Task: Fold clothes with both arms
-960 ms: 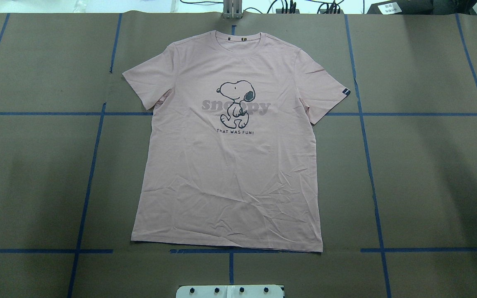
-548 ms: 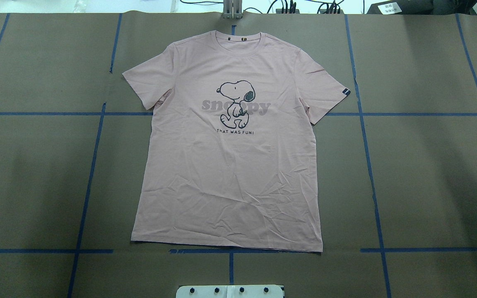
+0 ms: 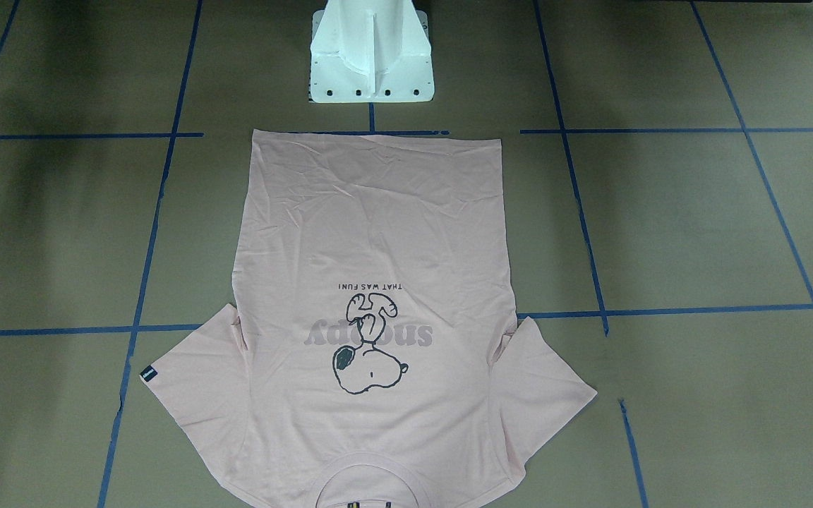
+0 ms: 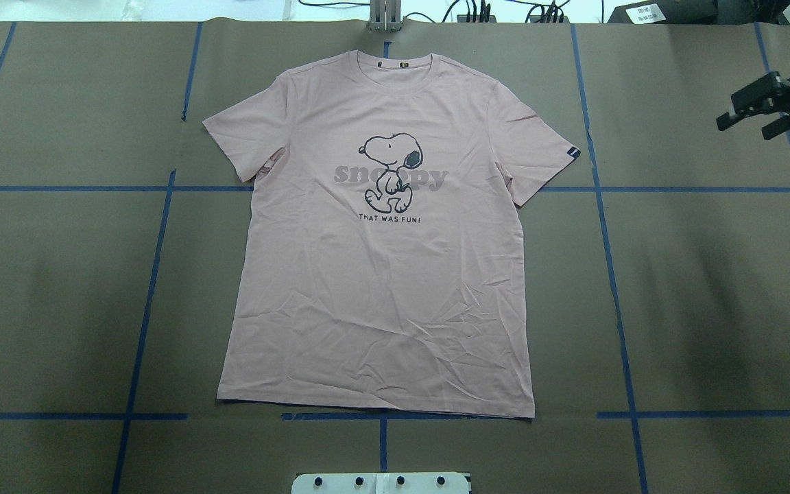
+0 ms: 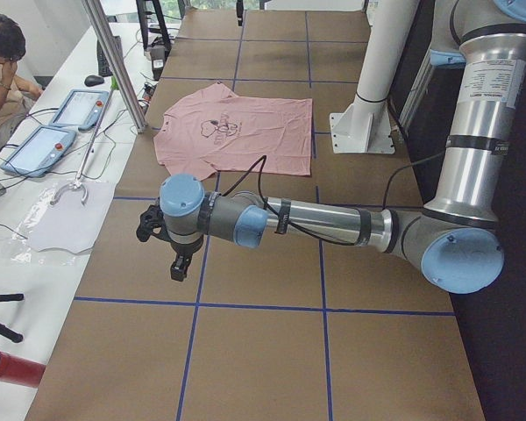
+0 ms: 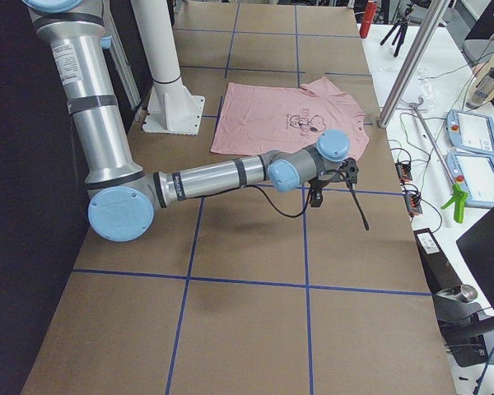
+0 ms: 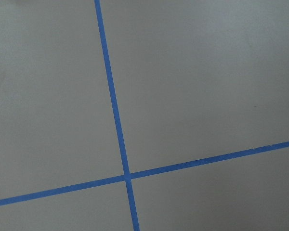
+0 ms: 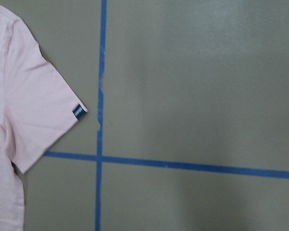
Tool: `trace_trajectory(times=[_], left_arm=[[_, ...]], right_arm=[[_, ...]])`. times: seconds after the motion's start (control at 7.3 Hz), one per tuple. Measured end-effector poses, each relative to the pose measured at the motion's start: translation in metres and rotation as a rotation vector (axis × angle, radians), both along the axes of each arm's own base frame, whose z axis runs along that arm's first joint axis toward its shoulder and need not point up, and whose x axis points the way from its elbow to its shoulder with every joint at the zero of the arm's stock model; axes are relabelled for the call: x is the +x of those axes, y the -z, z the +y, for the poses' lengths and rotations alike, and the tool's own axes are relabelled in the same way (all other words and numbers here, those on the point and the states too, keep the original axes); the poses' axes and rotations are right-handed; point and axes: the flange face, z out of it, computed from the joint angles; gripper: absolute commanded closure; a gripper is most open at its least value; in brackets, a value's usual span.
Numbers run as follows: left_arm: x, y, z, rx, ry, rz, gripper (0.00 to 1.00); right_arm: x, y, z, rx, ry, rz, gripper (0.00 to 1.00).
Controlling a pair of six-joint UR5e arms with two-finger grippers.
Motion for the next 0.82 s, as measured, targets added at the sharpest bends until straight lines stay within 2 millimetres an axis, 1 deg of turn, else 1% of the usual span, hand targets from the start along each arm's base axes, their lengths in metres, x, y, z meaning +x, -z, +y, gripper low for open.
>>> trace_trajectory(times=[0.14, 0.27, 0.41, 0.55, 0.69, 0.82], left_arm=[[0.000, 0.003, 0.000, 0.013, 0.000, 0.001, 0.00], [0.000, 0.004, 0.000, 0.019, 0.000, 0.001, 0.00], [0.000, 0.005, 0.000, 0.022, 0.000, 0.002, 0.00], [0.001, 0.004, 0.000, 0.022, 0.000, 0.002, 0.00], [0.001, 0.005, 0.001, 0.022, -0.002, 0.009, 0.00], [0.002, 0.006, 0.001, 0.021, -0.006, 0.021, 0.00]], right_arm=[[-0.052, 0.021, -0.023, -0.037, -0.078, 0.015, 0.14], [-0.108, 0.037, -0.039, -0.069, -0.149, 0.023, 0.20], [-0.157, 0.046, -0.047, -0.101, -0.210, 0.025, 0.23], [-0.193, 0.052, -0.051, -0.116, -0.256, 0.035, 0.27], [-0.220, 0.054, -0.053, -0.124, -0.283, 0.051, 0.29], [-0.235, 0.050, -0.053, -0.126, -0.304, 0.071, 0.33]])
